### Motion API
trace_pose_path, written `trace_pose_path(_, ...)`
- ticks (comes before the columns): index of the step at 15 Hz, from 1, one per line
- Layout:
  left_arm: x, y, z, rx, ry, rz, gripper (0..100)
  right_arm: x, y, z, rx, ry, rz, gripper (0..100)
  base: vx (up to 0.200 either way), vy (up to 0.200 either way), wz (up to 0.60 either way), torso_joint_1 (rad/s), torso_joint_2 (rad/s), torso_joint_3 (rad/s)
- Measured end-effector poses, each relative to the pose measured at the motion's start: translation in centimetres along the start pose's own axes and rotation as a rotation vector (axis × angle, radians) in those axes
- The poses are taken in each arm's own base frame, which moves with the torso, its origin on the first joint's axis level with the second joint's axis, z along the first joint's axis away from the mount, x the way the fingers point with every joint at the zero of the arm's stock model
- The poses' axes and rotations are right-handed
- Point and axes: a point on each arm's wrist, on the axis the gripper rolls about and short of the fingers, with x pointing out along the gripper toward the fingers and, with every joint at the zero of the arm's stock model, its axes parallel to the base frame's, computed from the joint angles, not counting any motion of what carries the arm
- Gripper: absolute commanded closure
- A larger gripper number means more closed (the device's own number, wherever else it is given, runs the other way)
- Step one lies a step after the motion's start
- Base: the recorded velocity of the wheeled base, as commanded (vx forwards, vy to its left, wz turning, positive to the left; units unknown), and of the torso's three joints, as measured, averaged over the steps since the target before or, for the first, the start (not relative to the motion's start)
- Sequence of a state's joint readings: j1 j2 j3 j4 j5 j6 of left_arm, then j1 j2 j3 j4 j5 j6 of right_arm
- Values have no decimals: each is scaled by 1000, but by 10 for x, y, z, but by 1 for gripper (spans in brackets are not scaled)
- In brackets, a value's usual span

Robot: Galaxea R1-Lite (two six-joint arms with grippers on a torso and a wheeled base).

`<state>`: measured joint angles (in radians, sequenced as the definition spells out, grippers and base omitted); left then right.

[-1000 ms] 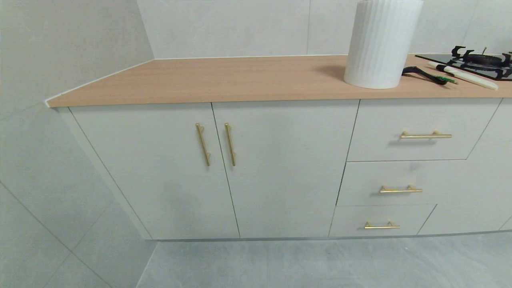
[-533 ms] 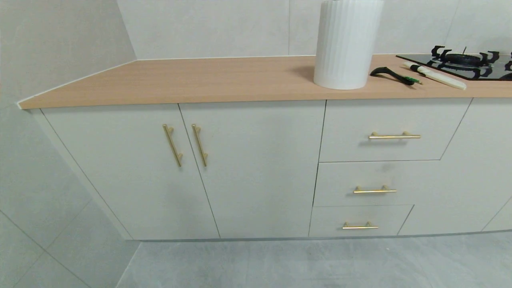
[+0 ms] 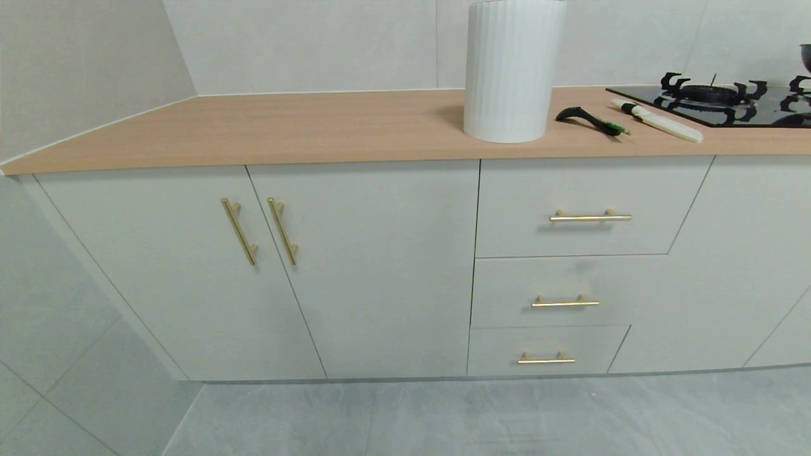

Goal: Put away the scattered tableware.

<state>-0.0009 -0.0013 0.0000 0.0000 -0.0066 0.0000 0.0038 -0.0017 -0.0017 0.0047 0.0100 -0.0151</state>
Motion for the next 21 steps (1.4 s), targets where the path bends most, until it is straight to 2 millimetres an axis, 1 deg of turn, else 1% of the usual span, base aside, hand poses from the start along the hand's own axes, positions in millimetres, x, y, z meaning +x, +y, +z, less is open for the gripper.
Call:
trace_pose_path(1,0,0,0,0,0,0,0,0,0,0,0,0,2,0,0,0,0,0,0,0)
trace_pose_path(5,0,0,0,1,0,0,0,0,0,0,1,0,2,0,200,0,0,2,7,5)
trace_pose_path(21,0,0,0,2,0,-1,0,0,0,0,-4,-1,-2,0,0,0,0,0,0,0)
